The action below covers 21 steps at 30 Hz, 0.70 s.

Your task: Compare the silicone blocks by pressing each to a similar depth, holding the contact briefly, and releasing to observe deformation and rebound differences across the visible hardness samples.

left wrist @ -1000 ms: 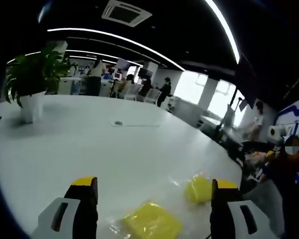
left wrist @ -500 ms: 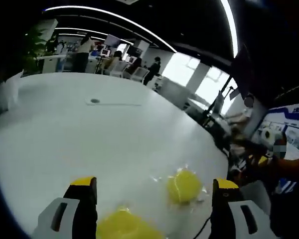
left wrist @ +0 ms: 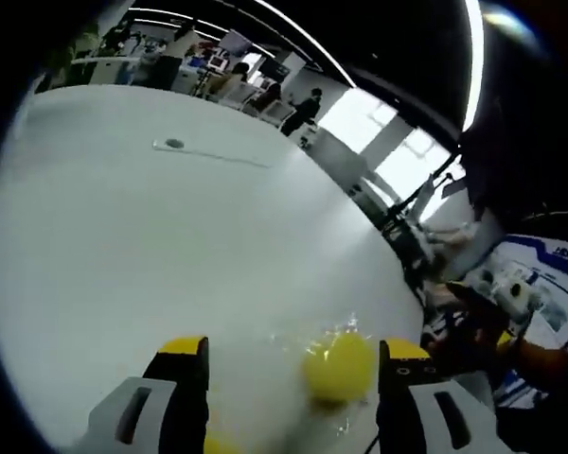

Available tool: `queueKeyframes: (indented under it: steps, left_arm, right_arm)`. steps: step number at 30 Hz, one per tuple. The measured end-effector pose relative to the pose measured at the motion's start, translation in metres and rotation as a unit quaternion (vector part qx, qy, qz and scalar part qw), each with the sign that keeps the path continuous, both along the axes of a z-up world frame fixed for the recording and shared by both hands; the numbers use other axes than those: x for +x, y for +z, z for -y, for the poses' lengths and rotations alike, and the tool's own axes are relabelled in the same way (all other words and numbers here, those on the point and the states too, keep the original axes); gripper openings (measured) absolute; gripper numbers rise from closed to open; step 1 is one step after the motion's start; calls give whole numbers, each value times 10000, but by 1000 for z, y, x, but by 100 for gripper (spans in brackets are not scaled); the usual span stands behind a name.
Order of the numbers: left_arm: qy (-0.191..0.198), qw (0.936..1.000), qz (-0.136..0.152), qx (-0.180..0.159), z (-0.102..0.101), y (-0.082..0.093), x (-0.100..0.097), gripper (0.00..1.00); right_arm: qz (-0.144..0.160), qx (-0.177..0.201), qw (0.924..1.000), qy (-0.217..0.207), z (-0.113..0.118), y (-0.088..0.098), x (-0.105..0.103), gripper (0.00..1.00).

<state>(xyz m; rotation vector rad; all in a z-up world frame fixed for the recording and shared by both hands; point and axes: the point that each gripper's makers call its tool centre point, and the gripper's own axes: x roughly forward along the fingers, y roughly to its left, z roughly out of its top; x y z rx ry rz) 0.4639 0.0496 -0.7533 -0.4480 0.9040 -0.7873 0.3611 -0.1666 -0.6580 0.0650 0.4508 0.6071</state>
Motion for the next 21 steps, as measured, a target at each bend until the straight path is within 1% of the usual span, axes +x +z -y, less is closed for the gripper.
queueKeyframes:
  steps: [1, 2, 3, 5, 6, 8, 9, 11, 13, 15, 16, 17, 18, 19, 20, 21]
  left_arm:
    - [31, 9999, -112, -104, 4, -2, 0, 66]
    - [73, 9998, -159, -120, 5, -4, 1, 65]
    - [185, 9994, -271, -83, 5, -9, 2, 61]
    - [198, 9995, -247, -7, 5, -12, 3, 50]
    - [243, 9992, -306, 26, 6, -16, 3, 45]
    - [305, 9983, -488, -12, 11, -20, 2, 44]
    - [304, 9983, -499, -36, 14, -20, 3, 43]
    - [329, 9975, -627, -43, 19, -21, 2, 40]
    - [344, 9969, -706, -17, 22, -23, 2, 35]
    - [411, 9958, -812, 29, 24, -27, 3, 33]
    - [488, 9945, -925, 18, 25, -29, 3, 30]
    - [497, 9940, -969, -30, 27, -31, 3, 26]
    - [566, 9928, -1054, -101, 29, -32, 4, 24]
    - [605, 9927, -1037, -111, 30, -31, 4, 23]
    - [648, 9936, -926, -22, 29, -33, 6, 21]
    - [638, 9936, -932, -5, 29, -34, 5, 19]
  right_arm:
    - [3, 4, 10000, -4, 0, 0, 0, 96]
    - [1, 4, 10000, -4, 1, 0, -1, 96]
    - [-4, 2, 10000, -3, 1, -1, -1, 96]
    - [-36, -54, 10000, 13, 1, -3, -3, 96]
    - [-62, -87, 9999, 27, 2, -5, -5, 96]
    - [-59, -79, 9999, 19, 2, -4, -6, 96]
    - [-56, -68, 10000, 11, 3, -4, -6, 96]
    - [-47, -51, 10000, -8, 3, -3, -8, 96]
    - [-50, -45, 10000, -14, 3, -2, -9, 96]
    - [-58, -32, 10000, -16, 4, -3, -10, 96]
    - [-59, -32, 10000, -16, 4, -2, -11, 96]
    - [-63, -34, 10000, -17, 4, -3, -12, 96]
    - [-69, -40, 10000, -19, 5, -3, -13, 96]
    - [-71, -43, 10000, -26, 5, -3, -13, 96]
    - [-78, -38, 10000, -32, 6, -3, -14, 96]
    - [-79, -33, 10000, -39, 7, -3, -14, 96]
